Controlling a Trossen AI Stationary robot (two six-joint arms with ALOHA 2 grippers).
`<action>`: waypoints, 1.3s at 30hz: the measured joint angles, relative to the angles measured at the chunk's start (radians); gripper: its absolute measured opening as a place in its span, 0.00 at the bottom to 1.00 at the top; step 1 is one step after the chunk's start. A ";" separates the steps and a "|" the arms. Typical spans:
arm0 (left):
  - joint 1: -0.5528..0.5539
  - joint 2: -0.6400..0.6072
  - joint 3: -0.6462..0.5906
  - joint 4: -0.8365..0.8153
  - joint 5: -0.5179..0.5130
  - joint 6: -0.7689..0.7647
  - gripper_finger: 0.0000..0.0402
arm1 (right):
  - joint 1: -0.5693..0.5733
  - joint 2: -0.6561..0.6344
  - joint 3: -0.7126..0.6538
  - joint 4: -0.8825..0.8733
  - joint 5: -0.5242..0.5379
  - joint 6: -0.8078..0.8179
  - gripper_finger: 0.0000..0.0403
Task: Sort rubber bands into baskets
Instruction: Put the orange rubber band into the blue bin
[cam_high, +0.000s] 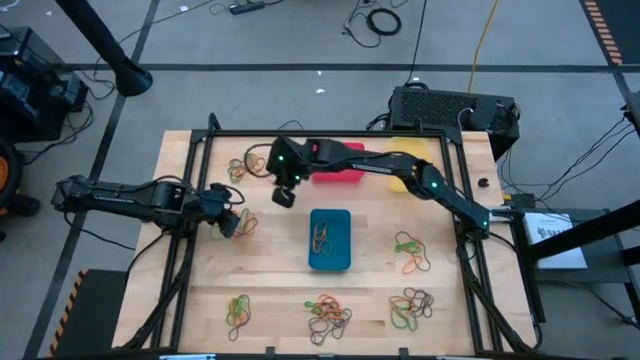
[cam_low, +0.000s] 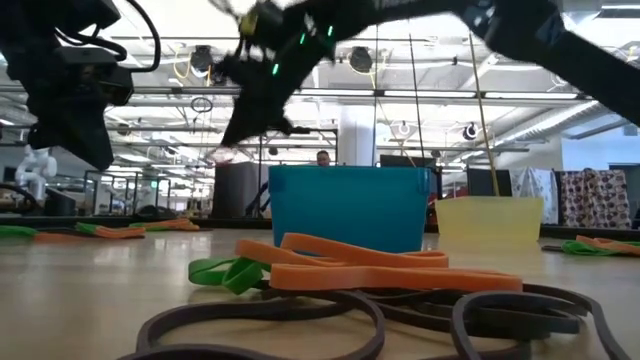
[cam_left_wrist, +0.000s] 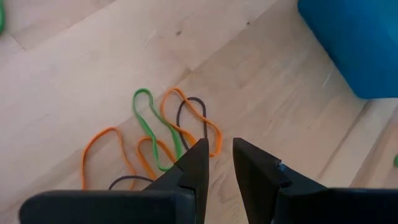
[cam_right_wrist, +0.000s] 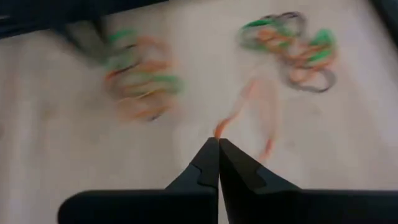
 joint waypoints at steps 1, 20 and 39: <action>0.000 0.000 0.000 0.000 -0.001 0.015 0.20 | 0.011 -0.021 0.000 -0.043 -0.014 0.001 0.00; 0.000 0.000 0.000 0.002 -0.035 0.252 0.20 | 0.329 -0.110 0.000 -0.646 0.008 0.344 0.00; 0.000 0.000 0.000 0.051 0.025 0.313 0.20 | 0.371 -0.097 -0.010 -0.693 0.226 0.680 0.14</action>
